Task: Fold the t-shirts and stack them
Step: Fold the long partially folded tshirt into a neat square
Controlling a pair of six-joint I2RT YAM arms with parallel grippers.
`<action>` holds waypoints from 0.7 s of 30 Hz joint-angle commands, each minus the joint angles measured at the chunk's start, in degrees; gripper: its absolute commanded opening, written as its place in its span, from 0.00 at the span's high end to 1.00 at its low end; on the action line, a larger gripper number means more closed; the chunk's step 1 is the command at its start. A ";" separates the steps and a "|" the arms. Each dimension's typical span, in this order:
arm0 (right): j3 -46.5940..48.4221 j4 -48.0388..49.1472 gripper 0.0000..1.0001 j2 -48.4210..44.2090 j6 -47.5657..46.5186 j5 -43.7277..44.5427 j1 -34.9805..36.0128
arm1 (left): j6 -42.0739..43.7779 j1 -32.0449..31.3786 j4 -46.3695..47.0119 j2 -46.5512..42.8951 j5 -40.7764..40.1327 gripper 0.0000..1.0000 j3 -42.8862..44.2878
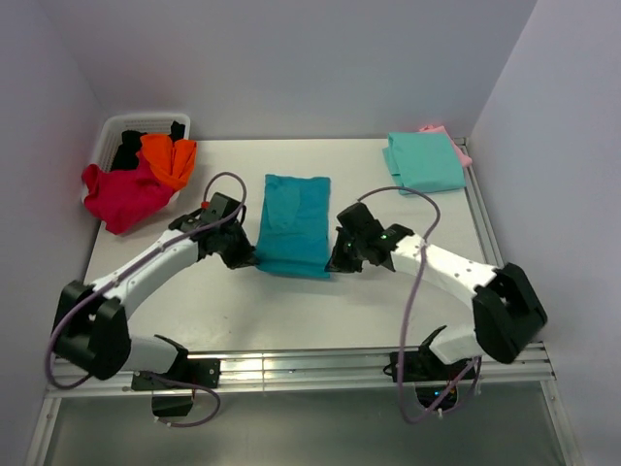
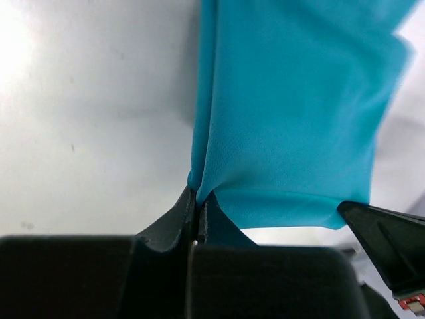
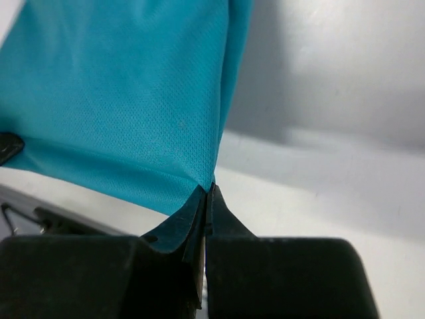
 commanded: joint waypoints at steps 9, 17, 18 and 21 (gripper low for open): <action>3.76 -18.38 1.00 -11.93 -1.48 8.52 0.10 | -0.29 0.79 -12.44 -8.29 -5.50 1.00 6.02; 10.89 -19.79 1.00 -5.87 -4.47 9.32 -1.48 | 2.69 1.58 -12.89 -2.14 -4.89 1.00 14.38; 12.81 -19.70 1.00 -3.68 -5.00 9.23 -1.92 | 3.13 1.93 -12.45 0.13 -4.63 1.00 16.48; 18.77 -19.44 1.00 3.50 -8.68 9.58 -4.98 | 5.33 4.03 -10.16 7.49 -4.54 1.00 22.61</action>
